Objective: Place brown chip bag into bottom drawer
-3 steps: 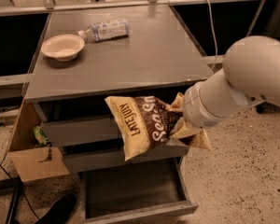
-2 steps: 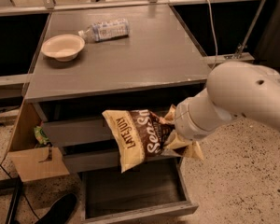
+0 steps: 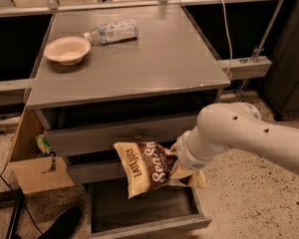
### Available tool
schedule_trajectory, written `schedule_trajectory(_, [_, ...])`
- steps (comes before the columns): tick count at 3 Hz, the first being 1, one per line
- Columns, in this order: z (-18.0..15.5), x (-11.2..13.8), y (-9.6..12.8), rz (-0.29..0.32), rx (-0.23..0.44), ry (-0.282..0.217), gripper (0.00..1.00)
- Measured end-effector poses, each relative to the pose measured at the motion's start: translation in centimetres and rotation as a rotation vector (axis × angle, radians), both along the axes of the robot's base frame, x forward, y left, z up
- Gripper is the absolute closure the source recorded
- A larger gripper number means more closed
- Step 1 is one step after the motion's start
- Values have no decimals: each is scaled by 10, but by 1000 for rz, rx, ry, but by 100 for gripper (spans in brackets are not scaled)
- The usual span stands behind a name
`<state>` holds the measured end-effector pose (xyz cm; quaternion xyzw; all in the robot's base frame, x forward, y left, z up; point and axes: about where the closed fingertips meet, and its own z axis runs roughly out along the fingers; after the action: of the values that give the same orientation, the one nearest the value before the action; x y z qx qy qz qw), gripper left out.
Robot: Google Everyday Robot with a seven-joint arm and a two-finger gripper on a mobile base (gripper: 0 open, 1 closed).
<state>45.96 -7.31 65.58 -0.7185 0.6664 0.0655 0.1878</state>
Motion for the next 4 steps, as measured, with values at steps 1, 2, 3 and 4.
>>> schedule_trajectory(1, [0, 0, 0, 0, 0, 0, 100])
schedule_trajectory(2, [-17, 1, -1, 14, -5, -16, 100])
schedule_trajectory(3, [-58, 5, -4, 46, 20, -48, 100])
schedule_trajectory(4, [-93, 9, -5, 68, 48, -62, 100])
